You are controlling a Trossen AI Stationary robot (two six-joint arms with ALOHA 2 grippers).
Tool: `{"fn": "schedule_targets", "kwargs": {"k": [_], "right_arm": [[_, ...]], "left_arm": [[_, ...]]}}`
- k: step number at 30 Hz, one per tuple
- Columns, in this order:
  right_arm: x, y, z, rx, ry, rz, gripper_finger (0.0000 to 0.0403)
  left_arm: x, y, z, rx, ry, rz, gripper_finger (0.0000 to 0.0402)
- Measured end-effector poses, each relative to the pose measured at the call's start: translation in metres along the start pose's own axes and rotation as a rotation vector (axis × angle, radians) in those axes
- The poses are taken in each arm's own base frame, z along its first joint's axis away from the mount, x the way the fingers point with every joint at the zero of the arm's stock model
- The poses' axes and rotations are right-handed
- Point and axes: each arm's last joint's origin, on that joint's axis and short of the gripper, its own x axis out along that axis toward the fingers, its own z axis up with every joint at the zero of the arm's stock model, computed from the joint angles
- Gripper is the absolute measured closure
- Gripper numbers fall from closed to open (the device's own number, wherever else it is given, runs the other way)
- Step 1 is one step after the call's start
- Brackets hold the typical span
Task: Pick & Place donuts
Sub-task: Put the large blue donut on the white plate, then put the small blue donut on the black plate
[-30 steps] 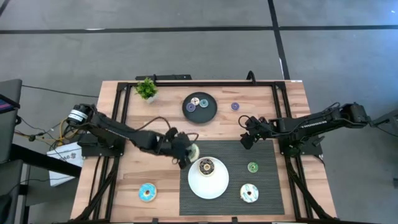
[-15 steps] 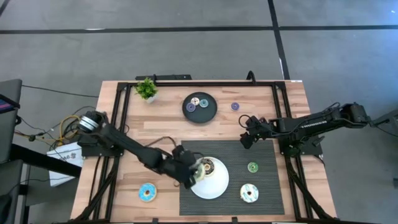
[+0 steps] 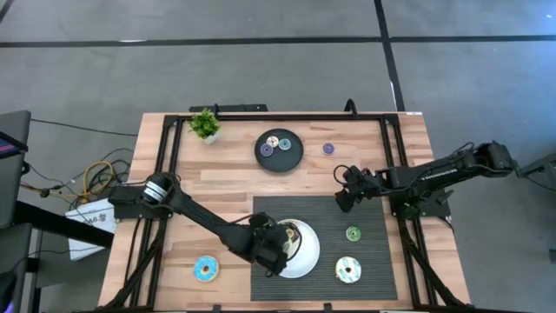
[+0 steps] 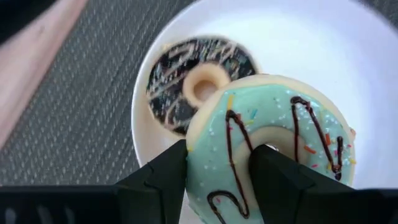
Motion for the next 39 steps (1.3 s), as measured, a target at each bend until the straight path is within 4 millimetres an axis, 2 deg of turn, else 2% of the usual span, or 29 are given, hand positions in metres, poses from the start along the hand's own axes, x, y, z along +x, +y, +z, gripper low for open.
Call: {"fn": "schedule_targets", "kwargs": {"k": [10, 23, 33, 39], "right_arm": [[-0.001, 0.003, -0.002, -0.021, -0.024, -0.007, 0.0193], [-0.001, 0.003, -0.002, -0.022, -0.023, -0.007, 0.0193], [-0.001, 0.003, -0.002, -0.023, -0.023, -0.008, 0.0193], [-0.001, 0.003, -0.002, -0.022, -0.023, -0.008, 0.0193]], "left_arm": [[0.004, -0.002, -0.006, 0.026, 0.021, 0.0, 0.0243], [0.004, -0.003, -0.007, 0.022, 0.063, -0.039, 0.0157], [-0.017, -0.001, 0.007, 0.102, 0.116, 0.029, 0.0138], [-0.034, 0.006, 0.004, 0.218, 0.059, 0.214, 0.014]]}}
